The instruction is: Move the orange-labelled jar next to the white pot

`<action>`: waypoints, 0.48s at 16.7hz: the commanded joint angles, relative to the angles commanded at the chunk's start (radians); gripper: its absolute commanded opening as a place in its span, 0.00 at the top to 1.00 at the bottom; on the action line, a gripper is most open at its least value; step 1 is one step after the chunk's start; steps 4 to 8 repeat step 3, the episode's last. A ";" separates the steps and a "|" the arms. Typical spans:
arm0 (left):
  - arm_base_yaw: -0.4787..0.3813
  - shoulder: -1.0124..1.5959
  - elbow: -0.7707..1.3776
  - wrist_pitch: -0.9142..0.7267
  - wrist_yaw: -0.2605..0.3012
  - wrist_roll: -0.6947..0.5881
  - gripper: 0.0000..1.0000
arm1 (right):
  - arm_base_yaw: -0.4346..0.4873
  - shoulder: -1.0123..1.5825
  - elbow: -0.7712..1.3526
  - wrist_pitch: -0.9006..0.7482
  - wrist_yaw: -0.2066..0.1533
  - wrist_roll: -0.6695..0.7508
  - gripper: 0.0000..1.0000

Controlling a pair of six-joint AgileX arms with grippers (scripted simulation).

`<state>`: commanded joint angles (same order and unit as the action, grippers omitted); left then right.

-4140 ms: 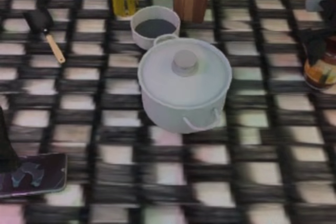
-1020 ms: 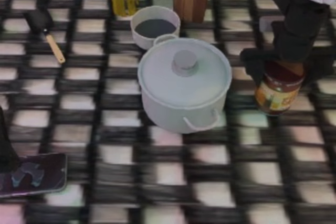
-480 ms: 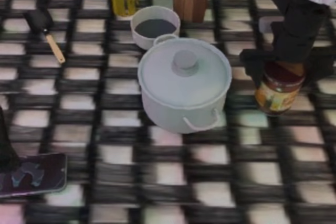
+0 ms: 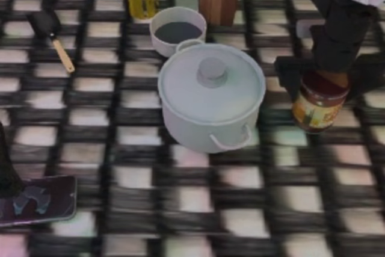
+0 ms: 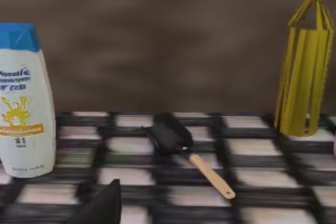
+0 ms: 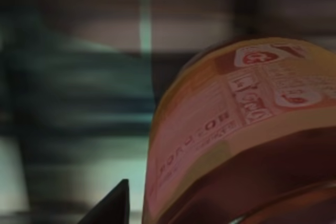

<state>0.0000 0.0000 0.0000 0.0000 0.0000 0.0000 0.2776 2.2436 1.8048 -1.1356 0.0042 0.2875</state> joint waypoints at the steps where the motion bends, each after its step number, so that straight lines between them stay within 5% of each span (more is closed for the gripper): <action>1: 0.000 0.000 0.000 0.000 0.000 0.000 0.00 | 0.000 0.000 0.000 0.000 0.000 0.000 0.00; 8: 0.000 0.000 0.000 0.000 0.000 0.000 0.00 | 0.000 0.000 0.000 0.000 0.000 0.000 0.00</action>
